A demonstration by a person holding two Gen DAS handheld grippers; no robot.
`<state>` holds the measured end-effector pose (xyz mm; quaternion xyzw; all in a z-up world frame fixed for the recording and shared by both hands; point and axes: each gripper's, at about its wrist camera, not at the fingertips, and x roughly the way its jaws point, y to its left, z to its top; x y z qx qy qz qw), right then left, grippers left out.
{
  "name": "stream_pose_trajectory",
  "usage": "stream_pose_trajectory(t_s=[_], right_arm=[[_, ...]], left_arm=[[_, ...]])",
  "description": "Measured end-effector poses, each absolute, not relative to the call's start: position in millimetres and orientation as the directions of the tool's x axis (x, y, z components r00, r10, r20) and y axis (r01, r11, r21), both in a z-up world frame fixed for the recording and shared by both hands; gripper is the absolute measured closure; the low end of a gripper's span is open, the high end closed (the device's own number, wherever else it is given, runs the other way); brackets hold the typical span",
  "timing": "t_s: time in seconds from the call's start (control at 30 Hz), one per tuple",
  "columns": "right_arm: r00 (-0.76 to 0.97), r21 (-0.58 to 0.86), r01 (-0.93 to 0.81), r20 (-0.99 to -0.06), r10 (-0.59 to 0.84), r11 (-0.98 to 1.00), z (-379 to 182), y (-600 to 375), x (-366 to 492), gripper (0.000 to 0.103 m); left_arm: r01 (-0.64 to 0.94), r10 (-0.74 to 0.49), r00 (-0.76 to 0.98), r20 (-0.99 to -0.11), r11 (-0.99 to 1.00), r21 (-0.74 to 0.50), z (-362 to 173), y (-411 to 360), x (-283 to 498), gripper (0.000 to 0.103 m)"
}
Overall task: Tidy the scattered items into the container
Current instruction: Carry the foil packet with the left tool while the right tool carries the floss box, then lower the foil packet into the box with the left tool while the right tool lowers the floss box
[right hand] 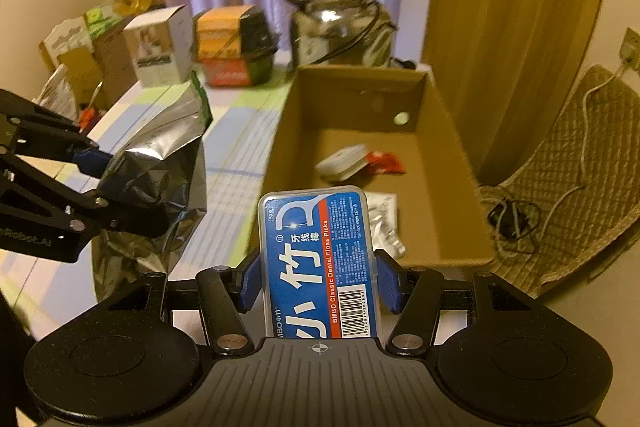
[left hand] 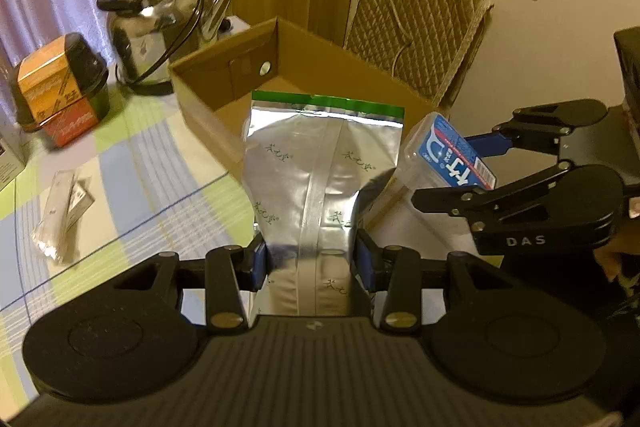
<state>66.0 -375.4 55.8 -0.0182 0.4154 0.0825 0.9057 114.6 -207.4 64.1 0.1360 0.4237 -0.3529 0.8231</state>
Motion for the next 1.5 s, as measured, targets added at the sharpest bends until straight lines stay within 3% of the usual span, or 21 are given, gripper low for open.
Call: stream_pose_trajectory(t_s=[0.63,1.0,1.5], right_arm=[[0.683,0.004,-0.1,-0.727,0.071,0.995,68,-430,116,0.043],[0.679,0.001,-0.073,-0.732,0.051,0.997,59,-447,137,0.043],[0.662,0.01,-0.069,-0.748,0.053,0.998,40,-449,159,0.043]], left_arm=[[0.661,-0.517,0.382,-0.766,0.733,-0.164,83,-278,172,0.065],[0.524,-0.546,0.37,-0.751,0.791,-0.316,64,-281,214,0.065],[0.439,-0.53,0.367,-0.765,0.823,-0.36,42,-287,248,0.063]])
